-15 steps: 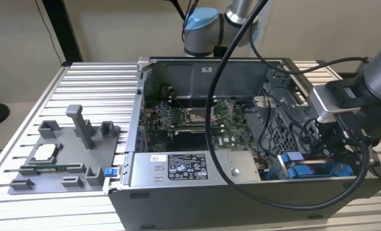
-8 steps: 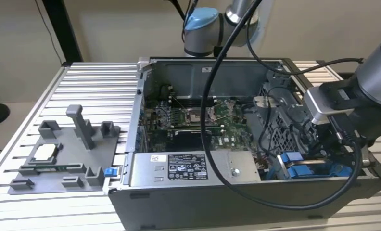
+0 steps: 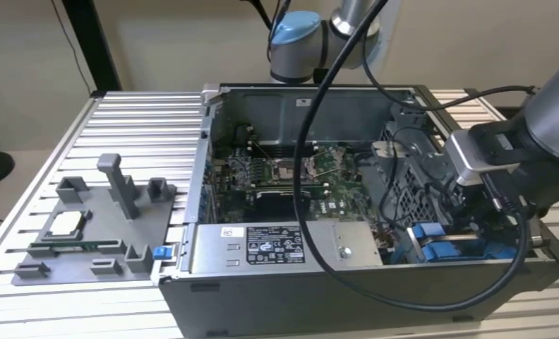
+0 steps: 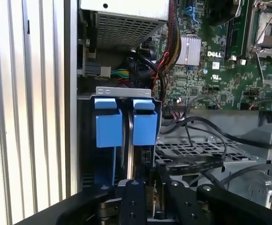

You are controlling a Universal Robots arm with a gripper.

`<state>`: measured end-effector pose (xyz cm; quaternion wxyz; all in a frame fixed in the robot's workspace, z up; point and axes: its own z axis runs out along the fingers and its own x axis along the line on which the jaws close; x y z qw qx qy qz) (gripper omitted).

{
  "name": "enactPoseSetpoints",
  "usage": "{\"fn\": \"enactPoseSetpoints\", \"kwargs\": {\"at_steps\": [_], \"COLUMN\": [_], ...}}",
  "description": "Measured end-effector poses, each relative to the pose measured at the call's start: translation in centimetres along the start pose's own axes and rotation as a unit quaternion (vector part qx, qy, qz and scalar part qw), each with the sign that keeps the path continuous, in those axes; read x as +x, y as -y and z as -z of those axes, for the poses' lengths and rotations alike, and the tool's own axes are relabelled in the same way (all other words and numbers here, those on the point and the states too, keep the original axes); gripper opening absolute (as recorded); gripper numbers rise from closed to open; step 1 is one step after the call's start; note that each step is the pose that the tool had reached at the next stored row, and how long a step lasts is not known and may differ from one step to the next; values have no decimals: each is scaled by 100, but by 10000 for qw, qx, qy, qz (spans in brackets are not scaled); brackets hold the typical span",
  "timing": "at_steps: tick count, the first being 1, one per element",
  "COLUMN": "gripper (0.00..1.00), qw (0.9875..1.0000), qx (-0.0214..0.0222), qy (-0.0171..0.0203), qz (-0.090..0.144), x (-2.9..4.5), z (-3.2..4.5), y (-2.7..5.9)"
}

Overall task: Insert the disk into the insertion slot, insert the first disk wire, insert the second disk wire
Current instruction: 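Insert the second disk wire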

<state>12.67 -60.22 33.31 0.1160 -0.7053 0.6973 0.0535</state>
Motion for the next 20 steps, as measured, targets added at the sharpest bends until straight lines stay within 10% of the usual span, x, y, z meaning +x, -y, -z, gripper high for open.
{"fn": "enactPoseSetpoints", "kwargs": {"at_steps": [12,20], "gripper": [100,100], "qw": [10000,10000], "qx": [1,0], "qy": [84,86], "qz": [-7,-8], "x": [-99,-101], "z": [408,414], "y": [38,39]}}
